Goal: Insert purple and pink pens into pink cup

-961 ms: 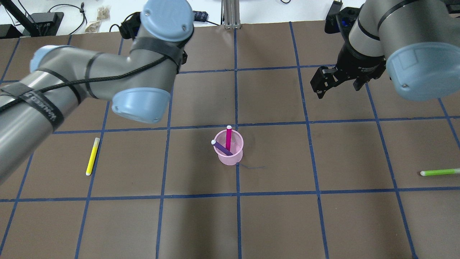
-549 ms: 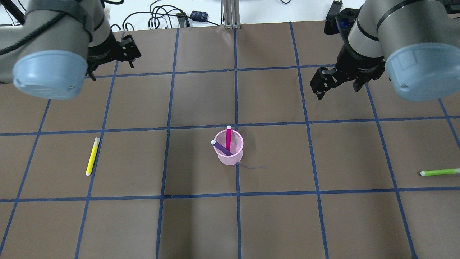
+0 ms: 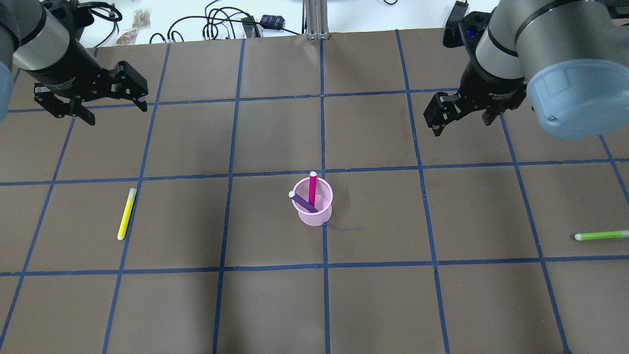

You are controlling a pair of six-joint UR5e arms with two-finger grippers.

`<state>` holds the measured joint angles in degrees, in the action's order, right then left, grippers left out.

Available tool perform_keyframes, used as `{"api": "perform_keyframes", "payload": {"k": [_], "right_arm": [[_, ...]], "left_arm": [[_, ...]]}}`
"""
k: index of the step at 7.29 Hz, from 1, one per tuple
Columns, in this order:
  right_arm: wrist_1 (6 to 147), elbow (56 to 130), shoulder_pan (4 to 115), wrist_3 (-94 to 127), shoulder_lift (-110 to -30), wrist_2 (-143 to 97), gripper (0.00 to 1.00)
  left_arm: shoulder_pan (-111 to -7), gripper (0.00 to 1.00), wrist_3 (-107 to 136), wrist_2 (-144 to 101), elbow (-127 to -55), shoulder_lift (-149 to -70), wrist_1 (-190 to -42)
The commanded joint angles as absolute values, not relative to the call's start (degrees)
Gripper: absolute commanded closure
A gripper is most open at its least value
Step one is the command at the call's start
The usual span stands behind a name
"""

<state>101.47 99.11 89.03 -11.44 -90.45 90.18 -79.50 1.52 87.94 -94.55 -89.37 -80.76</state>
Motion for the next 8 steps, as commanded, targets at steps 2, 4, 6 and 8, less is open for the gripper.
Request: {"api": "perform_keyframes", "payload": {"k": [2,4,6,8], "right_arm": [[104.9,99.5,89.0,-11.3,-90.3,90.1,0.00],[104.6,99.6,89.0,-11.2,-90.5,90.3,0.00],[103.8,99.9,88.5,-11.6,-91.0,90.4,0.00],[103.9,100.5,88.5,-11.6,-91.2,90.3,0.00]], "left_arm": [[-95.7,0.00,1.0,91.2,-92.3,-88.8,-82.1],[-95.5,0.00,1.2,88.3,-92.5,-89.4,-82.6],[-94.4,0.00,0.7,87.4,-91.4,-88.8,-86.5],[-92.0,0.00,0.4,87.5,-90.2,-88.2,-87.5]]}}
